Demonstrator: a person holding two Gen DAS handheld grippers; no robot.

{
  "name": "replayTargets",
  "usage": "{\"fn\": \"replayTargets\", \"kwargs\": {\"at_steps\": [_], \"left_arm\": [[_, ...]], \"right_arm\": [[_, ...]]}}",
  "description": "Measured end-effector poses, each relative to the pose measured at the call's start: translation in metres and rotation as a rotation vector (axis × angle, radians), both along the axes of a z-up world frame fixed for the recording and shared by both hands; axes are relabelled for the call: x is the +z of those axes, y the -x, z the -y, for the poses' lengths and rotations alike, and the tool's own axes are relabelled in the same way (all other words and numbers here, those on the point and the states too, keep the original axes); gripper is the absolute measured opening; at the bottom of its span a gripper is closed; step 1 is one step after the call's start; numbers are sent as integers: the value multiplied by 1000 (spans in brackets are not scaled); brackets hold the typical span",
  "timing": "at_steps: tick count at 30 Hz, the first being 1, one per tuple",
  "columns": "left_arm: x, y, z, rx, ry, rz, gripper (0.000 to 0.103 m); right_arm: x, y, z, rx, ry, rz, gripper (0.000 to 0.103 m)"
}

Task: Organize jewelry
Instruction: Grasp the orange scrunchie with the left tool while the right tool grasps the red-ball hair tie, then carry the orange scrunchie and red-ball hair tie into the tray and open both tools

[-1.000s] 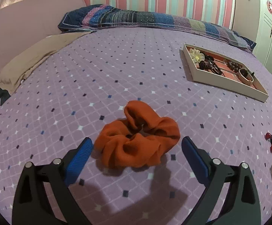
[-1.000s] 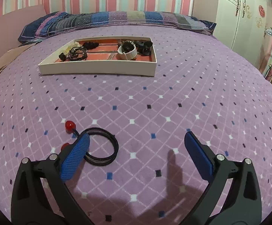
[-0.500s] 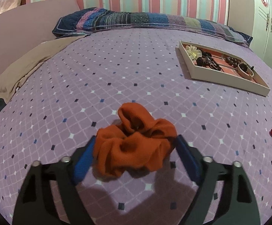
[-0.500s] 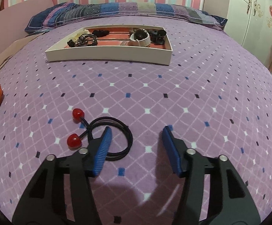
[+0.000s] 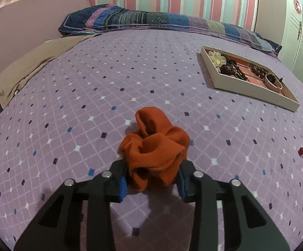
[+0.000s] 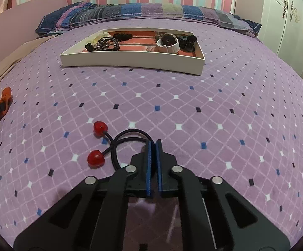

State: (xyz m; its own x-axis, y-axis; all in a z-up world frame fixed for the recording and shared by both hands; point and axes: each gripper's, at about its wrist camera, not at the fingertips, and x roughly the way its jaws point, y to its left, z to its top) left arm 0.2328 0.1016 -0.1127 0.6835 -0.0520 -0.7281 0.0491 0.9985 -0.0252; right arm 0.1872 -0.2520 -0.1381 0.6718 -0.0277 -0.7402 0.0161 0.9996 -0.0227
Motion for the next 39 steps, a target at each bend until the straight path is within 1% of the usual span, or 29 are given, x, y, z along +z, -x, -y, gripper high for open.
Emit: {"fn": "replayTargets", "kwargs": {"at_steps": [2,8,15,18,25,28,34,39], "left_arm": [[1,1,0,2,3,1,32],[6,4,2,13,-8,11,29],[20,6,14,3,11,26,28],[29,4,27,-17,15,39,28],[51,-7,63,-74,50,64,28],[60,-14,84,-111,42,81,28],[74,-38,129,-174,32,94,28],[79,-64,159,-213,31,97,28]], "right_arm": [[0,1,1,-1,-5,4,4],[4,5,4,-5,-29,20,4],[18,4,7,1,-43,62,4],[25,0,8,3,-45,77,4],[49,-20,15,-5,-65,127,4],[61,-32,17,-2,-64,151,4],[84,-62,24,-6,-67,196,4],[102,-91,30,-13,-70,218,4]]}}
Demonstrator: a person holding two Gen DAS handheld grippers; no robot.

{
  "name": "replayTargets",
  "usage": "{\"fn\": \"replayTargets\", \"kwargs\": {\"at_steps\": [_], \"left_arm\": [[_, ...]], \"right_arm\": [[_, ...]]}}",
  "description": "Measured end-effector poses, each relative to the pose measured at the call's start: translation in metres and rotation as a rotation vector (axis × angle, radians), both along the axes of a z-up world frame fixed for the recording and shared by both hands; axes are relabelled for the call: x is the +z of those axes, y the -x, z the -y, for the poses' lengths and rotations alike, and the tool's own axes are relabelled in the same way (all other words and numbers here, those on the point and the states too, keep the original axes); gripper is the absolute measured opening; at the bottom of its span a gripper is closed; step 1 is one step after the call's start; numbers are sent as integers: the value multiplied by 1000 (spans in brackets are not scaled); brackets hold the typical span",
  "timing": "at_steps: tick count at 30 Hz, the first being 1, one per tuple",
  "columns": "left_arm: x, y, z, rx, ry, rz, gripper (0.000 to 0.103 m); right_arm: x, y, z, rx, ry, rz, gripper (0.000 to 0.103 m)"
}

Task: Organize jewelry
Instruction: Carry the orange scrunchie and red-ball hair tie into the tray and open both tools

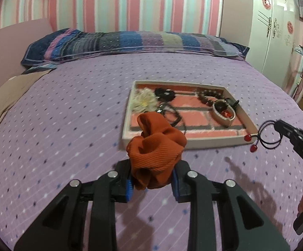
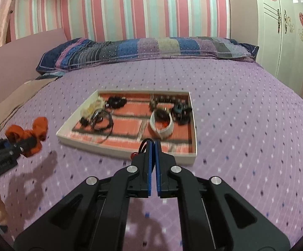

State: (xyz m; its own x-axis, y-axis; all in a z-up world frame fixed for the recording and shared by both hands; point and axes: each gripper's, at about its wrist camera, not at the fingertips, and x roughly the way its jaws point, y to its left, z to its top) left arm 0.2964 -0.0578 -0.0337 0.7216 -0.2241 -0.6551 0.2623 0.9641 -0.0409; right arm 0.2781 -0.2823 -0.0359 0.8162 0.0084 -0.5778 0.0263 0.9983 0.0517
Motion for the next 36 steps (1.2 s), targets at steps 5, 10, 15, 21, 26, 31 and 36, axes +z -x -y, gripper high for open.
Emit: {"fn": "replayTargets", "kwargs": {"at_steps": [5,10,15,21,26,31,36], "left_arm": [[-5,-26,24,-24,-14,-5,29],[-14,-50,37,-37,-25,-15,28],[-26,-72,43,-42,-16,-43,29],[-50,-92,48,-41,-12,-96,29],[-58,-101,50,-41,-13,-106,29],[-64,-105,52,-42,-32,-113,29],[-72,-109,51,-37,-24,-131,29]], "right_arm": [[5,-26,3,-4,1,3,4],[-5,-51,7,-12,8,-17,4],[-23,-72,16,-35,-1,-49,4],[-44,-91,25,-62,-9,-92,4],[-60,-104,28,-75,2,-127,4],[-76,-114,28,-88,9,-160,4],[-81,-125,28,-93,21,-183,4]]}}
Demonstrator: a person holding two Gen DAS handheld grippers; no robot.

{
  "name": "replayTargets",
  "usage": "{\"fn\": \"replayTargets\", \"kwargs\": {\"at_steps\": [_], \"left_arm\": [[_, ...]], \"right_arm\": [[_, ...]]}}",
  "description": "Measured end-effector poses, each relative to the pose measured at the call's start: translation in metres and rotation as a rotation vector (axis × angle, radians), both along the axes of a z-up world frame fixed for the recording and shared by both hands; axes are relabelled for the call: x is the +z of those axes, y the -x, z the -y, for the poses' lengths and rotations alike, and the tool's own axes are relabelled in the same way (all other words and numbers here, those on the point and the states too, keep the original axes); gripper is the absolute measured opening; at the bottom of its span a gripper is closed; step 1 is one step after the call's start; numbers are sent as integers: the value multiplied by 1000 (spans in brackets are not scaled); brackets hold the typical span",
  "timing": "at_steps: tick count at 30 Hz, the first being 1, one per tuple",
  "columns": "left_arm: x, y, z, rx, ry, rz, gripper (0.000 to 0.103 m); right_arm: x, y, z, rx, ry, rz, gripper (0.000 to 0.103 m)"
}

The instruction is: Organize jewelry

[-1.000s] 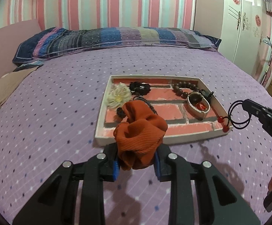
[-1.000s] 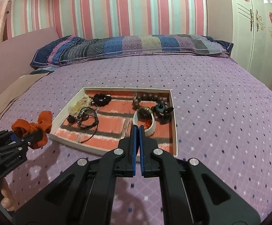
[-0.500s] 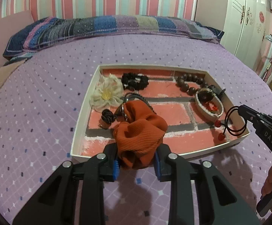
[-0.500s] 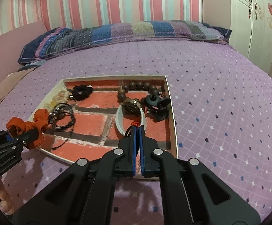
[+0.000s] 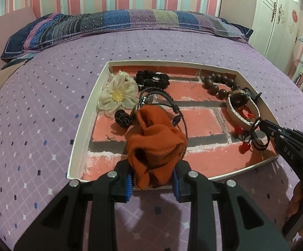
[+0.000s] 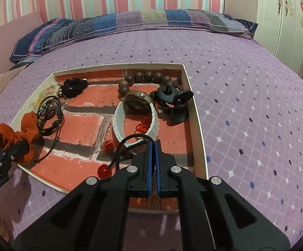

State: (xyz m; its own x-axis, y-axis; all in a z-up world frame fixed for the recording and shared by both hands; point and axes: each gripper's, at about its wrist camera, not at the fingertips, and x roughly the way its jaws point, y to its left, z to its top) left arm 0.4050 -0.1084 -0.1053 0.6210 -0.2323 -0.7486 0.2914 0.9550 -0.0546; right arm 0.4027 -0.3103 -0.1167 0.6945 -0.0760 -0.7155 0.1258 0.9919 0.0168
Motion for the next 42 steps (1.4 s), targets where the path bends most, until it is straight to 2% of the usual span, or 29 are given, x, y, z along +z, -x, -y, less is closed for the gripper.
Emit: {"fn": "replayTargets", "kwargs": {"at_steps": [6,12,16,18,20,21,23,24,27,28,32,33,34,35,42], "left_arm": [[-4,-2,0,2,-9,-8,30],[-4,0,0,7,-13,-6,33],[-2,3,-2,14,-9,1,41],[0,4,-3,19,-9,1,42],[3,6,-4,24,-8,2,44],[5,8,-5,25,-7,3,45],[11,12,-8,25,0,7,45],[14,15,-8,25,0,8,46],[24,26,-11,26,-7,30,58],[28,31,-13,30,-11,45,60],[44,52,-25,20,18,51,61],[47,58,-28,22,22,55,62],[50,65,-32,24,26,62,70],[55,74,-37,35,26,74,84],[79,140,-66,87,18,148,95]], "right_arm": [[-3,-11,-1,3,20,-23,4],[-11,-16,3,0,-2,-51,4],[-10,-16,1,7,19,-62,7],[-9,-14,-1,8,31,-60,13],[-5,-10,0,10,32,-53,33],[-1,-7,0,14,29,-43,39],[8,1,-1,30,32,-15,57],[14,5,-2,36,46,-1,59],[26,14,-3,43,59,18,70],[32,19,-3,40,57,28,77],[53,45,-4,31,66,78,97],[59,55,-5,32,69,90,98],[63,63,-6,32,73,96,99],[66,71,-7,33,74,103,99],[87,144,-12,15,26,129,99]]}}
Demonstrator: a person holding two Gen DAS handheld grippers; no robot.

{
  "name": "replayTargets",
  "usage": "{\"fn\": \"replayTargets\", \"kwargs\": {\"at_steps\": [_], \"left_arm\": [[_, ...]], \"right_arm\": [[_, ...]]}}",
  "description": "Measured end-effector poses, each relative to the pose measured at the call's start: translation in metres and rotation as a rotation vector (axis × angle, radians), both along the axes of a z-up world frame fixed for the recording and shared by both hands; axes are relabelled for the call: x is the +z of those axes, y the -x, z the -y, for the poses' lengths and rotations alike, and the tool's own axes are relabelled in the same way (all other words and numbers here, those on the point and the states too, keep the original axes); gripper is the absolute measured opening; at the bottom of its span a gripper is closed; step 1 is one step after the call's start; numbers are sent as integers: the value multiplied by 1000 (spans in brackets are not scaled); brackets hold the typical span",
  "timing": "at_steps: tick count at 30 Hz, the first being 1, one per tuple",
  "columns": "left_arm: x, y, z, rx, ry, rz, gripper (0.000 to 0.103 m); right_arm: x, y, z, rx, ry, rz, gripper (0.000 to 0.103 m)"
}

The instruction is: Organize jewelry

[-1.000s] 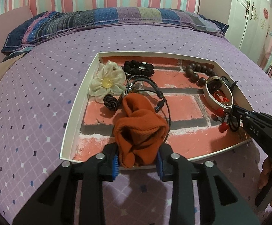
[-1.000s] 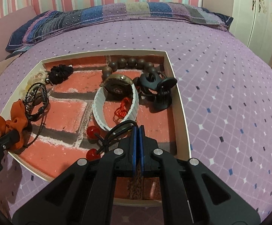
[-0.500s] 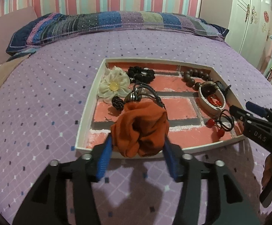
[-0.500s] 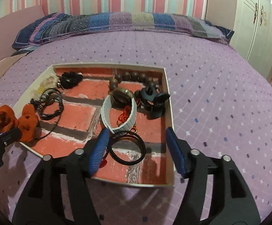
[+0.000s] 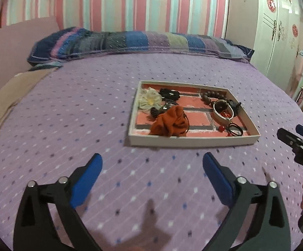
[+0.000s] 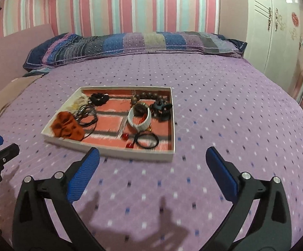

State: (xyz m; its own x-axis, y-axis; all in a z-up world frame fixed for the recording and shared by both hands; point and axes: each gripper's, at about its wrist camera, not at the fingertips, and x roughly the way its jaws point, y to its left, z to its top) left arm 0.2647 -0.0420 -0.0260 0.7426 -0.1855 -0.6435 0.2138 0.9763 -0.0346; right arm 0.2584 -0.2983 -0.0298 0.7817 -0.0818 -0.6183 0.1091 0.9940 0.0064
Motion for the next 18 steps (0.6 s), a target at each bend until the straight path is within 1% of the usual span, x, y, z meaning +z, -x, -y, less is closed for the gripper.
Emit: {"fn": "replayTargets", "kwargs": {"at_steps": [4,7,11,15,18], "left_arm": [[11,42,-10,5,-27,31,99],[16,75,-16,-4,-15,46,99],[20,112,-20,14,-13,66,99],[21,138,-24,54,-19,82,99],[22,153,-27,60,12,62,99]], "right_arm": [[10,47,-5,-9,2,29,99],[14,76,-9,-6,-4,34,99],[19,108,-19,-8,34,43,99],[21,133,-27,-6,23,47,99],[22,151,-32,-14,9,45,99]]}}
